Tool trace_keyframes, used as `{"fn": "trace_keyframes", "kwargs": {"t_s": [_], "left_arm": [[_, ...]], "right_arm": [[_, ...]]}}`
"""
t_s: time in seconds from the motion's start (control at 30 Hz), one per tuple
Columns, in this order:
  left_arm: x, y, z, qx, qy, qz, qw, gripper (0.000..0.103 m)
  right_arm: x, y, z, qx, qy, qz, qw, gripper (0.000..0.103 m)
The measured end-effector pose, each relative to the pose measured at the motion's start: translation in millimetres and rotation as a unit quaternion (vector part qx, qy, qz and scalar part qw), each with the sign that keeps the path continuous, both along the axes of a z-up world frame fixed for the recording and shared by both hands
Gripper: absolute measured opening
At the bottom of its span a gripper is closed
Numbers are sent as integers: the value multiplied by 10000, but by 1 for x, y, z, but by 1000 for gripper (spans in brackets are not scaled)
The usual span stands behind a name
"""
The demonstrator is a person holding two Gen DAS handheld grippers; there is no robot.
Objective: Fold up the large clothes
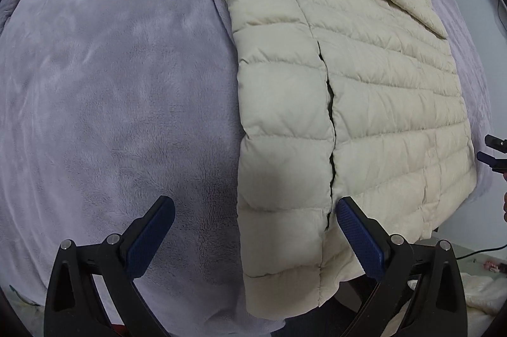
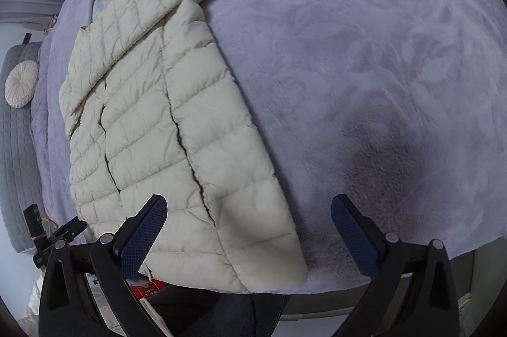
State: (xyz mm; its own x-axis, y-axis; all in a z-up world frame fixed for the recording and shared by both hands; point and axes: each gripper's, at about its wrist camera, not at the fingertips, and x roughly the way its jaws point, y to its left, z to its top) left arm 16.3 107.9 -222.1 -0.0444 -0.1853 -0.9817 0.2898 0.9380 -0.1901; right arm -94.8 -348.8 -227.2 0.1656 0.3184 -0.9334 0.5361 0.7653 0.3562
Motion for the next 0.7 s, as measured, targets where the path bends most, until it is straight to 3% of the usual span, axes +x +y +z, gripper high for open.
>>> {"fn": "trace_keyframes", "kwargs": {"t_s": [0.23, 0.37, 0.47, 0.63, 0.7], "left_arm": [[-14, -12, -5, -463, 317, -260, 9981, 102], [-24, -20, -15, -497, 497, -502, 9963, 102], [-25, -24, -15, -531, 513, -604, 9954, 102], [-23, -32, -6, -739, 335, -596, 9949, 101], [-21, -34, -1, -792, 275, -610, 9946, 85]], "right_arm": [[-16, 0, -19, 662, -7, -111, 9977, 103], [-18, 10, -33, 1049, 25, -58, 9945, 103], [-17, 20, -37, 1123, 30, 46, 9937, 103], [-15, 30, -31, 1480, -336, -16, 9884, 103], [-15, 33, -27, 1678, -533, -112, 9843, 103]]}}
